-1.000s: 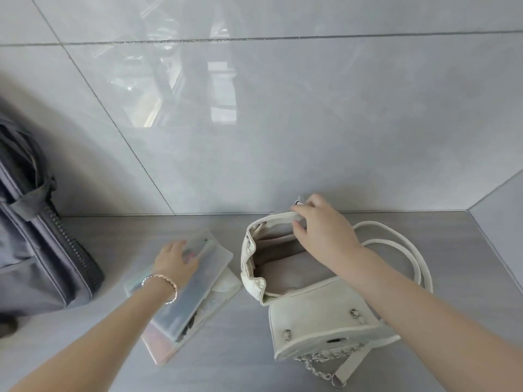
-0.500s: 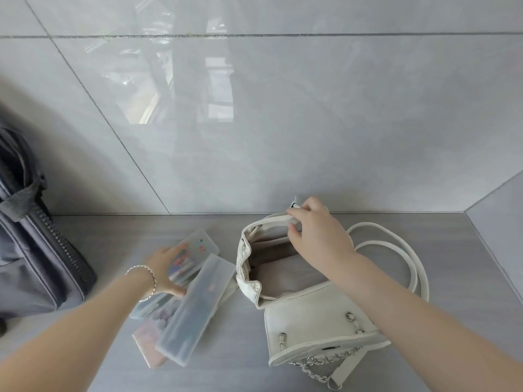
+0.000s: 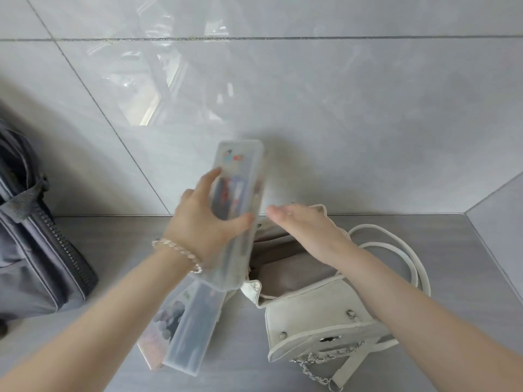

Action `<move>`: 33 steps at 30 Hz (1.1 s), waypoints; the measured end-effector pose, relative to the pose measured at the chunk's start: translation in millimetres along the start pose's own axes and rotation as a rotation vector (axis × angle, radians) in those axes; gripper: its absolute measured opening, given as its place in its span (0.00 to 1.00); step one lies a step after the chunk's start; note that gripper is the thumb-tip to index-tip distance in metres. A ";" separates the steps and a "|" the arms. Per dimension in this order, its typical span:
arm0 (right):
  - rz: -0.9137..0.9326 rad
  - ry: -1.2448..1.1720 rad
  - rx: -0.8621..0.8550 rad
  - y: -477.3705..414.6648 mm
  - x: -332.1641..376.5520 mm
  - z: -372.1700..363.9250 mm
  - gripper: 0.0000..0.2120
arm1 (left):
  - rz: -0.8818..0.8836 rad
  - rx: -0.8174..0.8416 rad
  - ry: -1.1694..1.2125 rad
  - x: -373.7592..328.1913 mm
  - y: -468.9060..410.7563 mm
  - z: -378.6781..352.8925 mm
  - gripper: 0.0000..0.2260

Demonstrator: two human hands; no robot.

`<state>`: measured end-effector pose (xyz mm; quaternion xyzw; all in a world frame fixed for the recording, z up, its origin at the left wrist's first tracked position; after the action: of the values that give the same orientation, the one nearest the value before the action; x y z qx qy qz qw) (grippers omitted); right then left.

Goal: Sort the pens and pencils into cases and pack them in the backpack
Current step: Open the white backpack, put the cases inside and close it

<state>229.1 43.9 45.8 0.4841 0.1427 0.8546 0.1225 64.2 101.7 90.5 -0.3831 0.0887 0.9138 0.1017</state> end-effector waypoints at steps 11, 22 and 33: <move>0.180 -0.430 -0.365 13.8 -40.5 54.3 0.12 | -0.261 0.182 -0.236 -2.8 33.2 -102.4 0.15; 0.344 0.744 0.011 19.3 -28.7 -5.3 0.23 | -0.044 0.266 0.000 45.5 13.5 -121.4 0.25; 0.225 0.983 0.061 -3.5 -33.2 -13.5 0.17 | 0.110 0.304 -0.039 59.3 3.9 -104.0 0.31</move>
<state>234.3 33.9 11.6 0.0402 0.1553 0.9848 -0.0664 93.5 79.9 -23.6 -0.3400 0.2450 0.9013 0.1100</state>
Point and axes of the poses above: each hand's wrist, its own y-axis away from the middle knuckle, its own z-axis out of the back of the hand, x = y × z, the point moved 10 cm from there along -y, towards the middle knuckle, and after that the axes turned 3 degrees about x, right-handed, at the moved point
